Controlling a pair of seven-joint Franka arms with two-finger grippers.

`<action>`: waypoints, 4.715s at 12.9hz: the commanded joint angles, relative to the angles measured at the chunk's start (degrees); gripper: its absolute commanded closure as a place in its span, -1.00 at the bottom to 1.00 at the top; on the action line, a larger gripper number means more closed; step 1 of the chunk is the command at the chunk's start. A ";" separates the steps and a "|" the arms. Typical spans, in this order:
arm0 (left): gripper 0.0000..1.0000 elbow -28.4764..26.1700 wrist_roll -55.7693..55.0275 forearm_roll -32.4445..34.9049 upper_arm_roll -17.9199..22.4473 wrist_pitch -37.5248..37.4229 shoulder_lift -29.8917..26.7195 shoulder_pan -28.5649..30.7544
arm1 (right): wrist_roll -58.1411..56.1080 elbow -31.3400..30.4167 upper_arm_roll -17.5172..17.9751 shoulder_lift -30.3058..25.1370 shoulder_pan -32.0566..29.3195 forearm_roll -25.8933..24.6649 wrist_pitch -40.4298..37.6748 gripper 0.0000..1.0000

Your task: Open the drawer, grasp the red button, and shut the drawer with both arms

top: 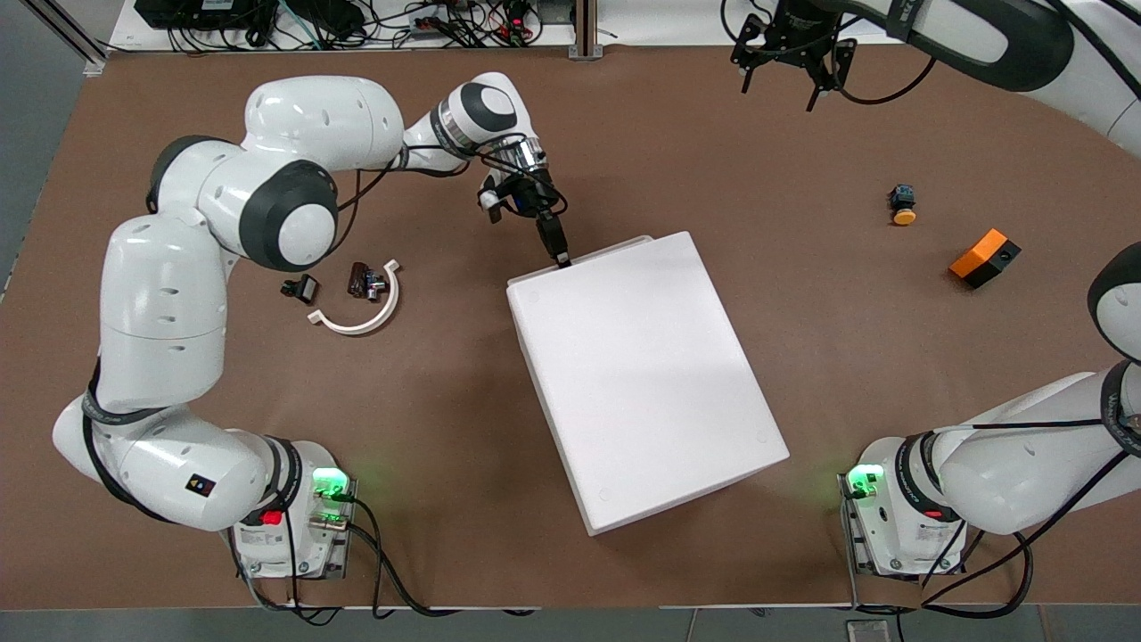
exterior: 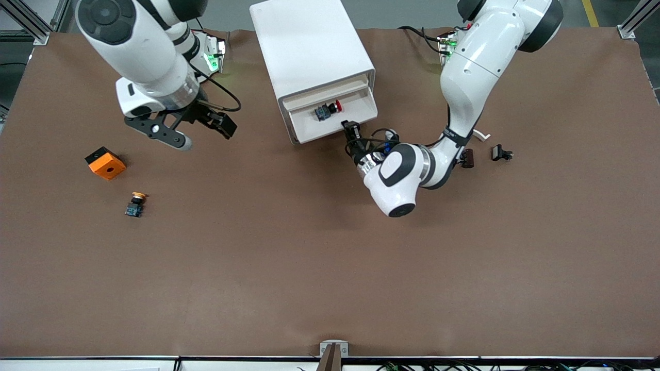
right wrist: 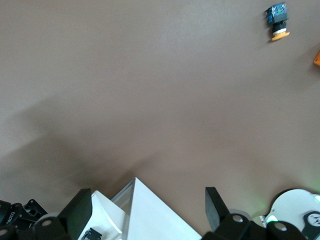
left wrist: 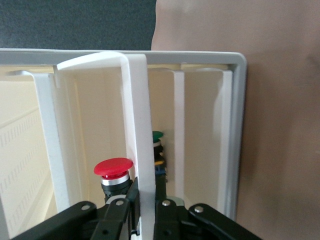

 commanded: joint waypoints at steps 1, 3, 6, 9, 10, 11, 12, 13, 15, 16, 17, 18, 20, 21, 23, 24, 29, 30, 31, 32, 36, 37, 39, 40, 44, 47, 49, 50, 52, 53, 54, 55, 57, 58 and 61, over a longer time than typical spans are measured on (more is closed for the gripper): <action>1.00 3.92 1.91 0.11 2.29 2.31 3.02 -0.32 | 8.40 1.10 -0.35 1.65 3.99 0.35 1.65 -1.00; 1.00 4.10 2.44 0.11 2.38 2.40 2.94 0.48 | 14.73 1.19 -0.35 2.88 6.98 0.35 3.24 -1.00; 1.00 4.19 2.26 0.20 2.38 2.40 2.59 1.62 | 21.77 1.19 -0.44 4.91 10.50 0.26 5.43 -1.00; 1.00 4.89 2.26 0.20 2.38 2.40 2.58 2.50 | 28.36 1.19 -0.44 7.72 13.92 -0.09 8.77 -1.00; 0.92 5.33 2.35 0.28 2.38 2.40 2.67 2.68 | 30.21 1.19 -0.35 8.77 14.89 -0.09 9.91 -1.00; 0.56 5.86 2.44 0.20 2.38 2.40 2.85 2.94 | 32.40 1.28 -0.35 9.65 15.77 -0.09 11.23 -1.00; 0.02 6.03 3.05 0.28 2.38 2.40 2.85 2.94 | 33.90 1.28 -0.35 10.53 16.30 -0.01 12.89 -1.00; -0.58 6.12 3.58 0.63 2.38 2.31 2.67 3.20 | 34.88 1.28 -0.35 11.58 17.18 0.00 13.87 -1.00; -1.00 6.47 3.67 0.98 2.38 2.05 2.41 4.52 | 35.32 1.28 -0.35 13.08 18.33 0.17 14.93 -1.00; -1.00 7.43 3.67 1.33 2.47 1.96 2.41 5.31 | 36.02 1.37 -0.44 13.87 19.11 0.26 15.45 -1.00; -1.00 8.57 3.76 2.12 2.47 1.96 2.50 5.92 | 38.20 1.37 -0.35 14.57 19.47 0.26 16.50 -1.00; -1.00 9.46 5.06 2.74 2.47 1.96 2.41 6.45 | 39.70 1.28 -0.35 15.36 19.65 0.17 17.39 -1.00; -1.00 10.69 8.31 3.01 3.52 1.96 2.32 7.77 | 39.89 1.28 -0.35 16.86 21.05 0.26 17.92 -1.00; -1.00 11.04 10.42 3.01 4.83 1.96 2.23 7.86 | 40.07 1.28 -0.35 17.47 21.32 0.26 18.27 -1.00; -1.00 11.13 15.95 3.01 7.99 2.22 2.14 7.86 | 41.64 1.28 -0.35 18.97 21.58 0.35 19.32 -1.00; -1.00 11.13 18.50 3.01 9.40 2.31 2.14 7.86 | 41.83 1.28 -0.35 19.50 21.58 0.35 19.68 -1.00; -1.00 11.13 29.92 8.26 12.75 2.48 1.09 7.78 | 41.83 1.37 -0.35 22.05 24.13 0.43 19.77 -1.00; -1.00 11.22 33.00 10.46 12.75 2.48 0.13 7.78 | 41.83 1.37 -0.26 22.14 24.48 0.43 19.85 -1.00; -1.00 11.48 36.77 13.09 12.75 2.48 -0.49 7.78 | 41.83 1.37 -0.26 22.75 24.83 0.96 20.12 -1.00; -1.00 12.44 41.16 16.25 12.58 2.48 -1.45 7.43 | 41.83 1.37 -0.35 23.02 25.18 2.27 20.99 -1.00; -1.00 12.63 53.40 23.11 12.67 2.57 -6.37 6.81 | 41.65 1.46 -0.35 23.72 25.19 2.63 21.96 -0.24; -1.00 12.63 54.72 25.05 12.58 2.57 -7.51 6.90 | 41.65 1.46 -0.35 23.72 25.19 2.63 21.88 0.00; -1.00 12.54 58.05 28.73 12.14 2.83 -8.75 6.72 | 41.65 1.54 -0.35 23.63 25.19 2.72 21.88 0.48; -1.00 12.54 63.30 31.54 11.79 3.88 -8.84 6.37 | 41.57 2.15 -0.35 23.63 25.19 2.81 21.70 0.53; -1.00 12.19 74.50 37.71 11.61 5.29 -11.56 4.79 | 41.22 6.97 -0.70 23.20 23.87 2.81 16.81 0.52; -1.00 8.95 77.40 41.67 9.95 7.66 -14.81 3.21 | 37.72 17.16 -0.53 22.76 17.74 2.81 0.39 0.51; -1.00 5.45 81.26 41.68 9.59 10.64 -17.53 3.20 | 26.16 17.98 -0.79 19.26 13.17 2.81 -5.87 0.52; -1.00 2.03 81.63 41.68 9.50 14.14 -19.63 2.94 | 19.40 17.89 -0.79 17.41 9.84 2.81 -8.25 0.52; -1.00 -7.10 81.63 41.94 7.23 23.26 -24.11 2.41 | 5.69 17.98 -0.79 15.55 2.99 2.72 -11.94 0.53; -1.00 -11.41 81.54 41.86 5.91 27.14 -26.05 2.41 | -2.65 17.81 -0.79 14.85 -1.31 2.72 -12.31 0.53; -1.00 -14.06 81.54 41.94 4.07 29.79 -26.85 2.41 | -10.74 17.72 -0.79 14.67 -4.84 2.63 -13.10 0.53; -1.00 -15.92 81.54 41.94 2.31 32.34 -26.86 2.33 | -18.74 17.45 -0.88 14.76 -7.83 1.94 -13.02 0.53; -1.00 -17.08 81.11 41.94 0.80 33.95 -26.16 0.58 | -29.05 17.28 -0.88 15.28 -13.37 1.75 -11.62 0.53; -1.00 -17.43 80.67 41.86 0.80 34.04 -25.72 -1.17 | -33.71 16.41 -0.88 15.37 -14.96 0.71 -9.70 0.53; -1.00 -17.60 77.60 41.77 0.37 33.95 -25.28 -4.34 | -40.33 8.87 -0.88 15.37 -16.99 -5.18 2.76 0.52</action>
